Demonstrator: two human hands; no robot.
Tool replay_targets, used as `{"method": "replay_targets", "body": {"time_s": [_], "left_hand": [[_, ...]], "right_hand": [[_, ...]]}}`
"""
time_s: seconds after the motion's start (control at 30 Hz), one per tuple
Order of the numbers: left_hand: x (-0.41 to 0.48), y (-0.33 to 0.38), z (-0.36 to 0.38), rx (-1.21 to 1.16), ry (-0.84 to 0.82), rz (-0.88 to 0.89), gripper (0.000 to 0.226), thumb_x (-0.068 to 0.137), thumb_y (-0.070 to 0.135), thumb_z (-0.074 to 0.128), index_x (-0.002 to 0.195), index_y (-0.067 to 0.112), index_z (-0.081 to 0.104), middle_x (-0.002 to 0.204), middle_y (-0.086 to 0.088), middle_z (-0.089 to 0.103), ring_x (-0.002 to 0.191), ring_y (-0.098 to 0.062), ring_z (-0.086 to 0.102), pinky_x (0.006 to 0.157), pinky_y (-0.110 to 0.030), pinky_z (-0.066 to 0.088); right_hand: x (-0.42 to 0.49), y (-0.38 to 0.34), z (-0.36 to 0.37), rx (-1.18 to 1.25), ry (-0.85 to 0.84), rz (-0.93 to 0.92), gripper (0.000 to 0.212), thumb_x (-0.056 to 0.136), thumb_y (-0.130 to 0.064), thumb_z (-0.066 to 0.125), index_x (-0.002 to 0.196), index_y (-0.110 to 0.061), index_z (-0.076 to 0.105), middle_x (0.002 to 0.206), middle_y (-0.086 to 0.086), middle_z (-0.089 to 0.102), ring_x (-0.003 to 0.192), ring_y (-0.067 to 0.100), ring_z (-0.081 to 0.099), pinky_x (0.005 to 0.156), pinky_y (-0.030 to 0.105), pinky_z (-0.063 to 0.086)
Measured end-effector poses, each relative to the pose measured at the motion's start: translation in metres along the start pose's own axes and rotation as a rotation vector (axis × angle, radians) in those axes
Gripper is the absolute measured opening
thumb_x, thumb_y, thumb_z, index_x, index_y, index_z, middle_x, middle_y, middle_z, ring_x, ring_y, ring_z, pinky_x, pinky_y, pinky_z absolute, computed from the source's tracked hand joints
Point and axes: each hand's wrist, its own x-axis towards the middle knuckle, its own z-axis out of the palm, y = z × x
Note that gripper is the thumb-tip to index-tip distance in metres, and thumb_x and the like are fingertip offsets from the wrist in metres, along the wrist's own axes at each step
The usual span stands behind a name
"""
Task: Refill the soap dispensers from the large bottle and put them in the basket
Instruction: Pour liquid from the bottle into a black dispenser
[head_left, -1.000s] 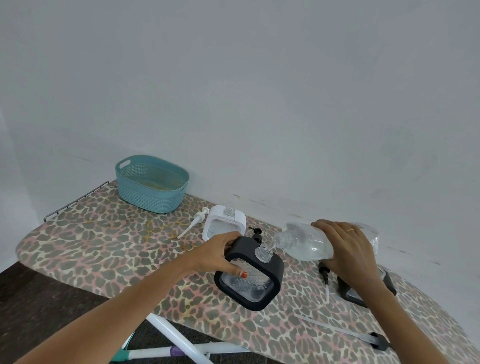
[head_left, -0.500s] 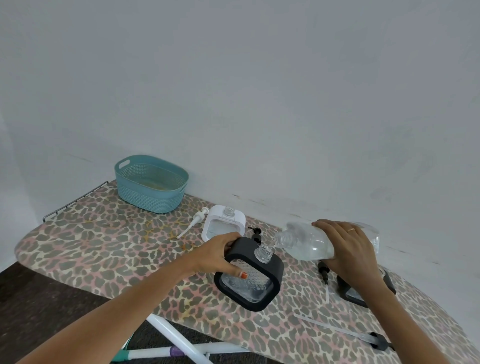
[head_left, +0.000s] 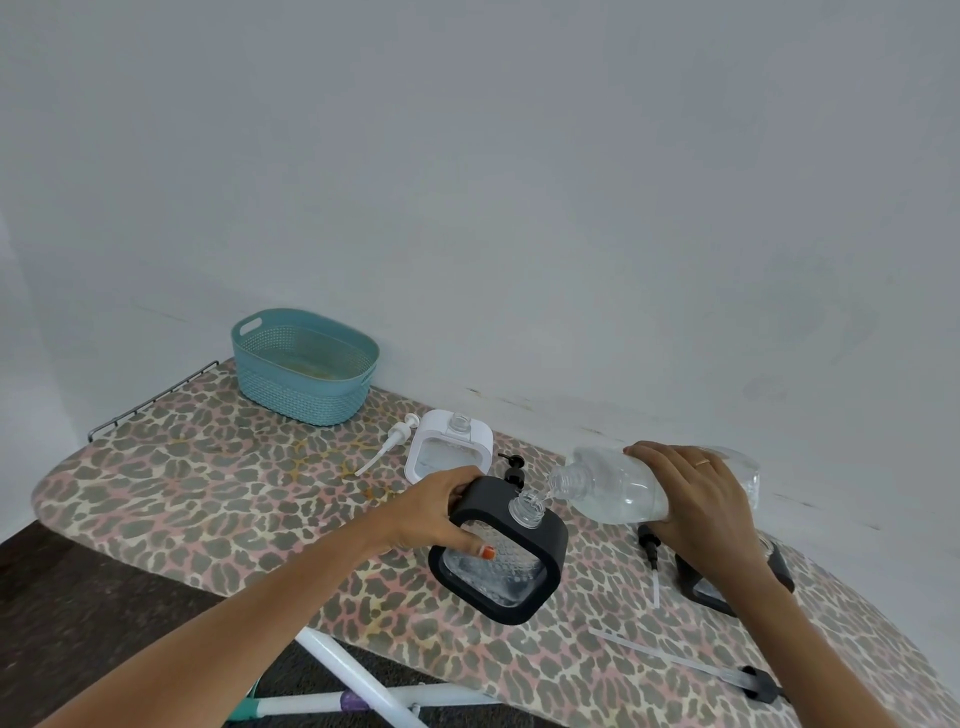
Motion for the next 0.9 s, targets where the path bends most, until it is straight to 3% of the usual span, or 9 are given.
{"method": "replay_targets", "body": {"time_s": [0.17, 0.9], "left_hand": [[-0.0012, -0.0016, -0.0003, -0.001, 0.009, -0.002, 0.055, 0.064, 0.007, 0.082, 0.111, 0.008, 0.052, 0.108, -0.005, 0.063, 0.102, -0.015, 0.061, 0.093, -0.028, 0.050], [-0.0003, -0.0035, 0.0025, -0.001, 0.011, 0.006, 0.056, 0.065, 0.006, 0.081, 0.113, 0.005, 0.052, 0.112, -0.011, 0.062, 0.105, -0.019, 0.061, 0.094, -0.029, 0.049]], "right_hand": [[0.0007, -0.0004, -0.0005, 0.005, 0.006, -0.004, 0.064, 0.035, -0.013, 0.093, 0.094, -0.004, 0.068, 0.092, 0.010, 0.072, 0.074, 0.031, 0.069, 0.066, 0.041, 0.053], [0.0011, 0.0005, -0.0034, -0.003, 0.010, -0.022, 0.067, 0.033, -0.013, 0.094, 0.093, -0.004, 0.067, 0.091, 0.010, 0.072, 0.074, 0.031, 0.069, 0.065, 0.040, 0.053]]}}
